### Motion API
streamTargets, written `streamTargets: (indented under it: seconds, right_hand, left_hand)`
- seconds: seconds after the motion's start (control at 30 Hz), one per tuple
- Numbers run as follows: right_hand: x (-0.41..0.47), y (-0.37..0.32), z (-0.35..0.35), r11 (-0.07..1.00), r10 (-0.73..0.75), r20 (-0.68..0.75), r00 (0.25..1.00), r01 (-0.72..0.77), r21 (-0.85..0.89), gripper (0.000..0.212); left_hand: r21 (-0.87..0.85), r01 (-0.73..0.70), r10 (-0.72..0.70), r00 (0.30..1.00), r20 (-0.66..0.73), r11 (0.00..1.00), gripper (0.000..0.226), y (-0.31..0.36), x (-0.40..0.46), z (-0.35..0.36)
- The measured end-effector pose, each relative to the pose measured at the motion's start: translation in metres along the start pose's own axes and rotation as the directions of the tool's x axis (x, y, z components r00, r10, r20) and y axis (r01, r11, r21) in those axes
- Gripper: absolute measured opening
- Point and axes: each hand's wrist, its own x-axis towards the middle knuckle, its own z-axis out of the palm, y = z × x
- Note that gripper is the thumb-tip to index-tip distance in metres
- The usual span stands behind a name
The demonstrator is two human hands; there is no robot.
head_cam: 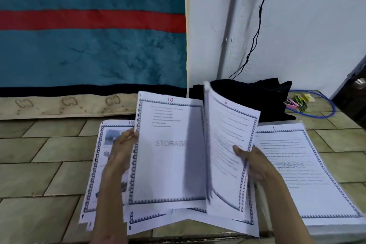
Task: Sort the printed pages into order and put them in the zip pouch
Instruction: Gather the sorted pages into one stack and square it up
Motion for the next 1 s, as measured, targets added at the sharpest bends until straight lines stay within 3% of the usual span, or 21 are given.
streamTargets:
  seconds: [0.13, 0.17, 0.23, 0.3, 0.37, 0.4, 0.5, 0.63, 0.87, 1.0]
  right_hand:
    - [-0.001, 0.001, 0.03, 0.994, 0.105, 0.085, 0.991, -0.107, 0.011, 0.039]
    - [0.0, 0.003, 0.035, 0.993, 0.118, 0.082, 0.99, -0.119, 0.0, 0.034]
    - [0.0, 0.006, 0.045, 0.993, 0.112, 0.021, 0.993, -0.112, -0.035, 0.037]
    - [-0.002, 0.004, 0.054, 0.992, 0.068, -0.077, 0.995, -0.076, -0.104, 0.037]
    - [-0.004, -0.003, 0.06, 0.99, 0.034, -0.092, 0.995, -0.046, -0.131, 0.037]
    - [-0.007, -0.01, 0.064, 0.991, 0.012, -0.083, 0.996, -0.023, -0.135, 0.035]
    - [-0.019, -0.046, 0.07, 0.981, -0.168, -0.06, 0.984, 0.161, -0.104, 0.032]
    - [-0.04, -0.092, 0.075, 0.903, -0.423, 0.023, 0.906, 0.424, -0.075, 0.036]
    - [-0.055, -0.075, 0.063, 0.822, -0.376, 0.14, 0.916, 0.399, -0.405, 0.033]
    - [-0.051, -0.051, 0.069, 0.838, -0.337, 0.135, 0.932, 0.362, -0.407, 0.042]
  left_hand:
    - [0.08, 0.154, -0.164, 0.975, 0.147, 0.985, 0.034, -0.04, 0.016, 0.012]
    - [0.074, 0.177, -0.187, 0.966, 0.178, 0.981, 0.035, -0.042, 0.012, 0.017]
    - [0.059, 0.227, -0.235, 0.945, 0.227, 0.972, 0.049, -0.045, 0.004, 0.03]
    - [0.115, 0.222, -0.245, 0.933, 0.265, 0.968, 0.046, -0.041, -0.005, 0.04]
    - [0.24, 0.045, -0.106, 0.963, 0.249, 0.97, 0.022, -0.035, -0.013, 0.047]
    - [0.258, -0.032, -0.033, 0.969, 0.243, 0.966, 0.023, -0.032, -0.016, 0.05]
    - [0.163, -0.206, 0.177, 0.968, 0.179, 0.965, 0.025, -0.004, -0.029, 0.056]
    - [0.077, -0.415, 0.401, 0.904, 0.148, 0.907, 0.02, 0.031, -0.042, 0.053]
    - [0.126, -0.376, 0.333, 0.903, 0.273, 0.918, 0.032, 0.006, -0.035, 0.03]
    - [0.151, -0.335, 0.292, 0.924, 0.248, 0.93, 0.028, -0.011, -0.035, 0.042]
